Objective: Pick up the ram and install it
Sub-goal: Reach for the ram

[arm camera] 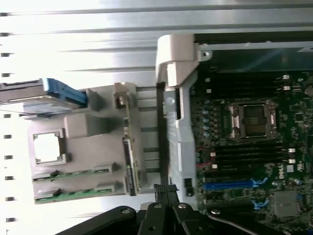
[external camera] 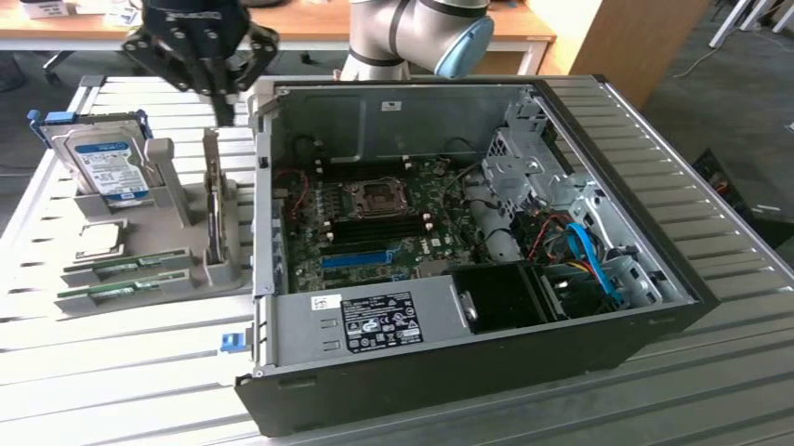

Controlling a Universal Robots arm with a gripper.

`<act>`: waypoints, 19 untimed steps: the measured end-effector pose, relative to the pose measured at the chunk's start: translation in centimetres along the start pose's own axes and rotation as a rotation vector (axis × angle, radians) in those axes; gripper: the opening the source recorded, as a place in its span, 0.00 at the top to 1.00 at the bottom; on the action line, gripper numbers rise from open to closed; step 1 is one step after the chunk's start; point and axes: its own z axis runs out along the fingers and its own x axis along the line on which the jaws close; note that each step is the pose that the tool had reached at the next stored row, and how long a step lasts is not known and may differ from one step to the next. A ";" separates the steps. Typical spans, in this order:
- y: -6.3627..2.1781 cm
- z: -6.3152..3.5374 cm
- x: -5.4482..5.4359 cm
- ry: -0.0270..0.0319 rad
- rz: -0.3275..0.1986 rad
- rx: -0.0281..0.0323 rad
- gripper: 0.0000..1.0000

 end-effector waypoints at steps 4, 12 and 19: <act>-0.13 0.00 1.8 -0.0001 0.000 -0.0001 0.89; -0.39 0.01 5.2 -0.0001 0.000 -0.0001 0.89; -0.63 0.01 8.3 0.0000 0.000 0.0000 0.89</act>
